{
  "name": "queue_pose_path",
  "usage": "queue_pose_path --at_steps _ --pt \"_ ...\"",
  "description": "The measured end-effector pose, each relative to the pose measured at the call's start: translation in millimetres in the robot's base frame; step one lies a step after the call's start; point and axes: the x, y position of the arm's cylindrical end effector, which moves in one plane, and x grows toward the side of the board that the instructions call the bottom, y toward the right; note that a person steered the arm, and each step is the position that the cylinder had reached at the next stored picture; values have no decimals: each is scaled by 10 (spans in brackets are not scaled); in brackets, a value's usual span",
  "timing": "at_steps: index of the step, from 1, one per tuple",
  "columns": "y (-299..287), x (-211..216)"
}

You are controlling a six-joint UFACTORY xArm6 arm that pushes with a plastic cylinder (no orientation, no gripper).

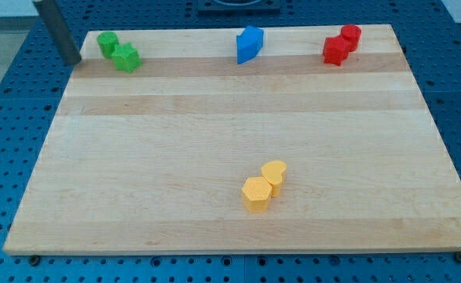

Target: Slide the green circle towards the blue blocks

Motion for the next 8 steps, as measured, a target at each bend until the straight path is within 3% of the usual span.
queue_pose_path --at_steps 3,4,5,6,8 --pt "1024 -61" --pt "406 -61" --pt "149 -262" --pt "398 -495" --pt "1652 -262"
